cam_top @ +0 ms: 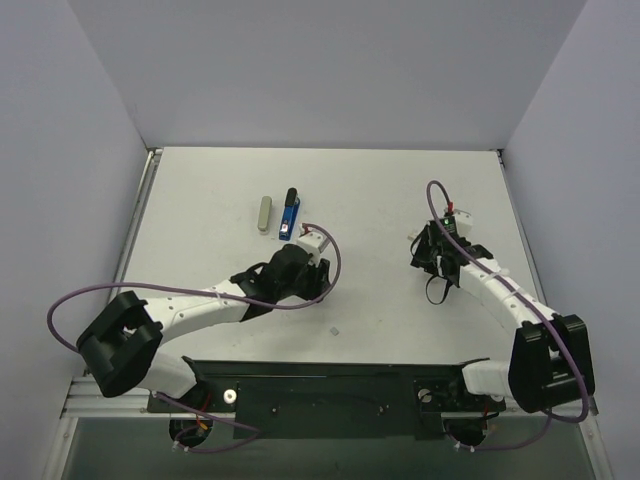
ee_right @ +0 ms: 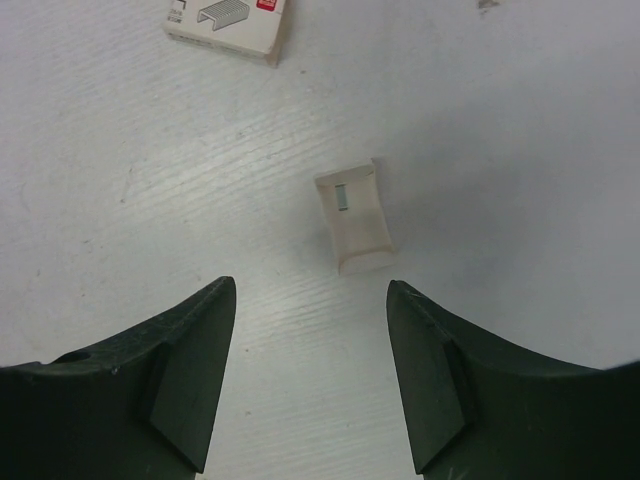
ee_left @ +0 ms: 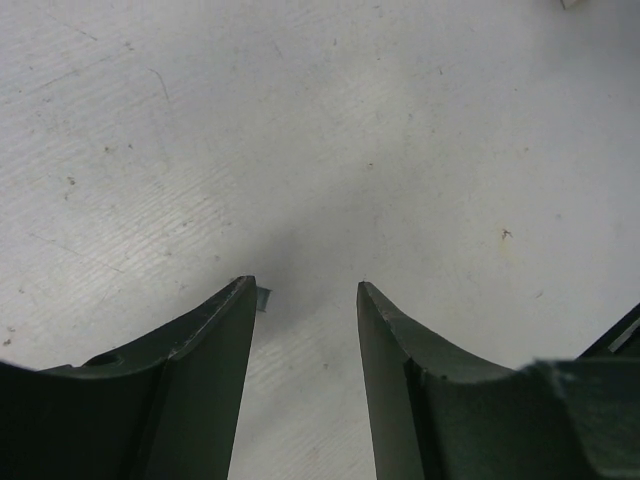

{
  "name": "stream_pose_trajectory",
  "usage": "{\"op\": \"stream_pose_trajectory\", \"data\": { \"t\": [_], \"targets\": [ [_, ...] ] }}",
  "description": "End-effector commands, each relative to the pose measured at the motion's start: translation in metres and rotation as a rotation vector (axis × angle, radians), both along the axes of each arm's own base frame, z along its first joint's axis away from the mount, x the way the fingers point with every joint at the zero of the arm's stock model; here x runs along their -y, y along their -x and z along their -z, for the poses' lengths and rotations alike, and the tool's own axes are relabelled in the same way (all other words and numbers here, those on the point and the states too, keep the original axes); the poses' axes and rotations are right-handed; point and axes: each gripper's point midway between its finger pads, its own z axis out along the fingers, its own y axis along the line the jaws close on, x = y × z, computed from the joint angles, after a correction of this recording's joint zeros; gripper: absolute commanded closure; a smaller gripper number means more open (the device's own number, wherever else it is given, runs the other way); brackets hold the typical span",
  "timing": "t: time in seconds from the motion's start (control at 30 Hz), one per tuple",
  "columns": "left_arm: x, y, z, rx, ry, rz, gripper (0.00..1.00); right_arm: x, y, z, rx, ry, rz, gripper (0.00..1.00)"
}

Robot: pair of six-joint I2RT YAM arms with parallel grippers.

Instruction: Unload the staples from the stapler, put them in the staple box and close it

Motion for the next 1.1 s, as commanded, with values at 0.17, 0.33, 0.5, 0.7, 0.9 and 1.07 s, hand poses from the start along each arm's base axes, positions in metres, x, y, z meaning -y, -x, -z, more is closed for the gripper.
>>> {"op": "stream_pose_trajectory", "data": {
  "t": [0.17, 0.33, 0.5, 0.7, 0.9, 1.07],
  "targets": [
    [0.013, 0.012, -0.003, 0.017, 0.084, 0.095, 0.45, 0.023, -0.017, 0.005, -0.034, 0.105, 0.016, 0.43],
    [0.020, 0.021, -0.007, 0.000, 0.124, 0.137, 0.45, 0.022, -0.021, 0.018, -0.077, 0.084, 0.010, 0.41],
    [0.021, 0.025, -0.006, -0.003, 0.128, 0.145, 0.45, 0.020, -0.026, 0.029, -0.103, 0.056, 0.007, 0.40],
    [0.022, 0.025, -0.004, -0.007, 0.131, 0.148, 0.45, 0.017, -0.030, 0.035, -0.135, 0.028, 0.008, 0.40],
    [0.023, 0.025, -0.003, -0.009, 0.127, 0.146, 0.45, 0.019, -0.025, 0.044, -0.186, 0.001, 0.029, 0.41],
    [0.022, 0.024, -0.001, -0.010, 0.122, 0.144, 0.45, 0.021, -0.023, 0.047, -0.210, -0.001, 0.041, 0.41]
  ]
}}
